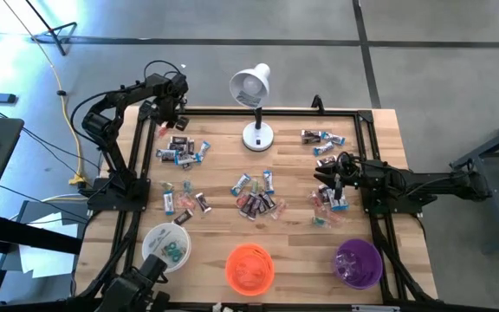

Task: Organize candy in baskets
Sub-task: Put the red gummy into the white bucket

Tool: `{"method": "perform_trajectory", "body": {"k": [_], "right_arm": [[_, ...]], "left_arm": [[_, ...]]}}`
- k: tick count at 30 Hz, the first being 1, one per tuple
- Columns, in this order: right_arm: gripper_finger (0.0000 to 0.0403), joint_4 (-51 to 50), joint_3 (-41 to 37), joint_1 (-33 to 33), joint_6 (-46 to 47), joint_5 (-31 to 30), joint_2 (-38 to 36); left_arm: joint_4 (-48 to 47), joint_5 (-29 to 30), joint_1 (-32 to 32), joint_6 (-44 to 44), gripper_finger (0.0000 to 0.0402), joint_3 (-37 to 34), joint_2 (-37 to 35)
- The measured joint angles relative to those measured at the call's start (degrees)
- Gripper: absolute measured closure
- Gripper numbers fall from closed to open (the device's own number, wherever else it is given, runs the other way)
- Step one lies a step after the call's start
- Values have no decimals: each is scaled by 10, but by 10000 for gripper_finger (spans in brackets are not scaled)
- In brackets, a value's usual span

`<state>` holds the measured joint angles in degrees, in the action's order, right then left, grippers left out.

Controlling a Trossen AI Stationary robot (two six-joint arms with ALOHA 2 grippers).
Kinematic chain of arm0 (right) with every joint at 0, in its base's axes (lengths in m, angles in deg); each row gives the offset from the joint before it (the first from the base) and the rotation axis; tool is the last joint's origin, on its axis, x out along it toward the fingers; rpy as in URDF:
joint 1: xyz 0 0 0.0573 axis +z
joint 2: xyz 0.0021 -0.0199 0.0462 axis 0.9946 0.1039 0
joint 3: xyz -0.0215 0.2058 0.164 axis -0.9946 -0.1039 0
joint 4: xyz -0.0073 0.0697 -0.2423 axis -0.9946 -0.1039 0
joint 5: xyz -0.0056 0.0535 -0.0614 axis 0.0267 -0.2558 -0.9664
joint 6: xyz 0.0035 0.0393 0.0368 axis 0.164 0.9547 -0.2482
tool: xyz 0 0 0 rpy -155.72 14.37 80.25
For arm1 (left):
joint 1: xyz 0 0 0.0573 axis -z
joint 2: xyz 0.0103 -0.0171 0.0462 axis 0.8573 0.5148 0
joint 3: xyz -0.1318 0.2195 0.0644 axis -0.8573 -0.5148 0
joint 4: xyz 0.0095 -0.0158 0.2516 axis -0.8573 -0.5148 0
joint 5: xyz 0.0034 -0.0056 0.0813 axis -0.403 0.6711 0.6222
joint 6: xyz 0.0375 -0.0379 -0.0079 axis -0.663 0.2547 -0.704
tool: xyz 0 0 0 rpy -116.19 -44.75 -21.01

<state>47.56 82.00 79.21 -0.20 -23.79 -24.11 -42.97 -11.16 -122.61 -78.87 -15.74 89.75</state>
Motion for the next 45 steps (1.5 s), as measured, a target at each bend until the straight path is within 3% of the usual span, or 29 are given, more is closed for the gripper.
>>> {"method": "perform_trajectory", "body": {"k": [27,37,45], "right_arm": [[251,0,0,0,0,-2,0],[251,0,0,0,0,1,0],[251,0,0,0,0,1,0]], "left_arm": [[4,-5,13,-40,280,0,29],[5,43,14,-69,280,24,52],[11,44,14,-87,280,27,52]]}}
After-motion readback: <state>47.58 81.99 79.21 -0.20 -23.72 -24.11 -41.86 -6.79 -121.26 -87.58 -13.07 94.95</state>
